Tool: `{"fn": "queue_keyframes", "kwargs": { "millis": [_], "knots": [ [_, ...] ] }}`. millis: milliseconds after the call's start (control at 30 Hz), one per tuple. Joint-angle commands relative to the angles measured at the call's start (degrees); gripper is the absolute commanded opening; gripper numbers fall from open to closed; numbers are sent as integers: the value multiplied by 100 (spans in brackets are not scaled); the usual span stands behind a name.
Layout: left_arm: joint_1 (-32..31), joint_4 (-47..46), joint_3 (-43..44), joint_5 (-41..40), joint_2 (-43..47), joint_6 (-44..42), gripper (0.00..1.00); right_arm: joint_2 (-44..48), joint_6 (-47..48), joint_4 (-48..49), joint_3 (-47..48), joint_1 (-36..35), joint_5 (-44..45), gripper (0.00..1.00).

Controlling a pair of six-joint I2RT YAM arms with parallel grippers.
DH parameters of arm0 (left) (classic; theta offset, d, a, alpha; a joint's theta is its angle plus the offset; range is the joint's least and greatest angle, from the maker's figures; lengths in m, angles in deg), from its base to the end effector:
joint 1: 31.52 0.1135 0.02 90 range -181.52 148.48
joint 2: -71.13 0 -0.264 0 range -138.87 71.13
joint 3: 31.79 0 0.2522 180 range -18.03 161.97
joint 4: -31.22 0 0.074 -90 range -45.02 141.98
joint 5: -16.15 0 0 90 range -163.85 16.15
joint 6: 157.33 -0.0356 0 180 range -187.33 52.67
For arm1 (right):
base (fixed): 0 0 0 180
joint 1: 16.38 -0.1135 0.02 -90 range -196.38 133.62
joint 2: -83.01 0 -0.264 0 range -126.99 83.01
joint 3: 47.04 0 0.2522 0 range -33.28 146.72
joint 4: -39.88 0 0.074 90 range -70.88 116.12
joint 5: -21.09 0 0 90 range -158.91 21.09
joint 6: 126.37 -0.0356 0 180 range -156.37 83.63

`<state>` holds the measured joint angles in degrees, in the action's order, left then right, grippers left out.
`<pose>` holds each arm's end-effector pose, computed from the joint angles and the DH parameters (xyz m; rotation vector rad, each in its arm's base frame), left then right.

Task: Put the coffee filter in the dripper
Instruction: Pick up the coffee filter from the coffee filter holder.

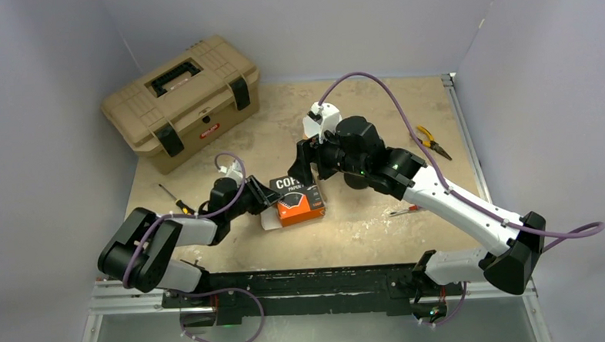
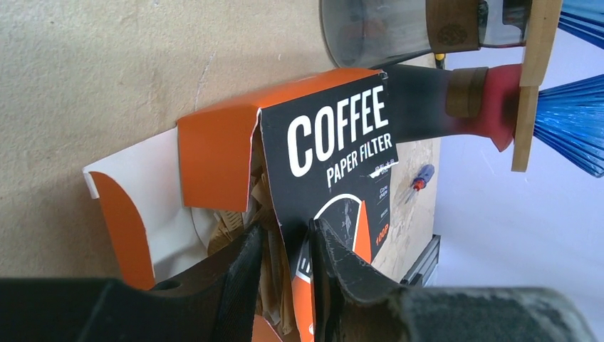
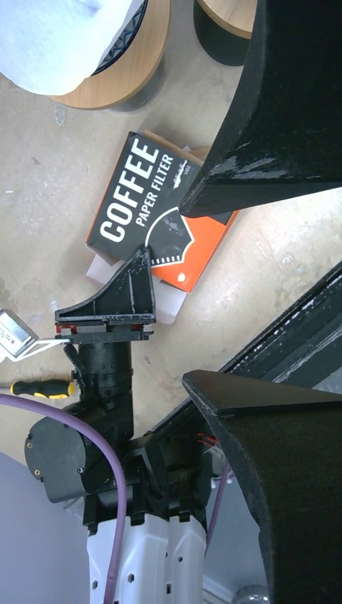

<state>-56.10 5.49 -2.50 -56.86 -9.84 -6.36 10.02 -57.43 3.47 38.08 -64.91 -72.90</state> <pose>0.2067 -0.1060 0.1291 -0.4975 2.1795 -1.1895 0.1896 0.2183 0.3739 -0.5434 2.0248 0.8325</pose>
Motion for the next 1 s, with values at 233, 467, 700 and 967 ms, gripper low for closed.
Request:
{"fn": "queue_keyframes", "kwargs": {
  "millis": [233,467,700,967],
  "knots": [
    [-228,-1486,-109,78,-397,213,23,26,22,160,105,-33,91,82],
    [-276,-1917,-185,98,-616,246,7,26,49,165,111,-33,83,85],
    [-276,-1062,-248,-4,-8,-95,0,40,49,182,74,-33,58,86],
    [-152,2578,419,-532,1761,-1238,0,9,50,190,120,-69,-49,90]
  ]
}}
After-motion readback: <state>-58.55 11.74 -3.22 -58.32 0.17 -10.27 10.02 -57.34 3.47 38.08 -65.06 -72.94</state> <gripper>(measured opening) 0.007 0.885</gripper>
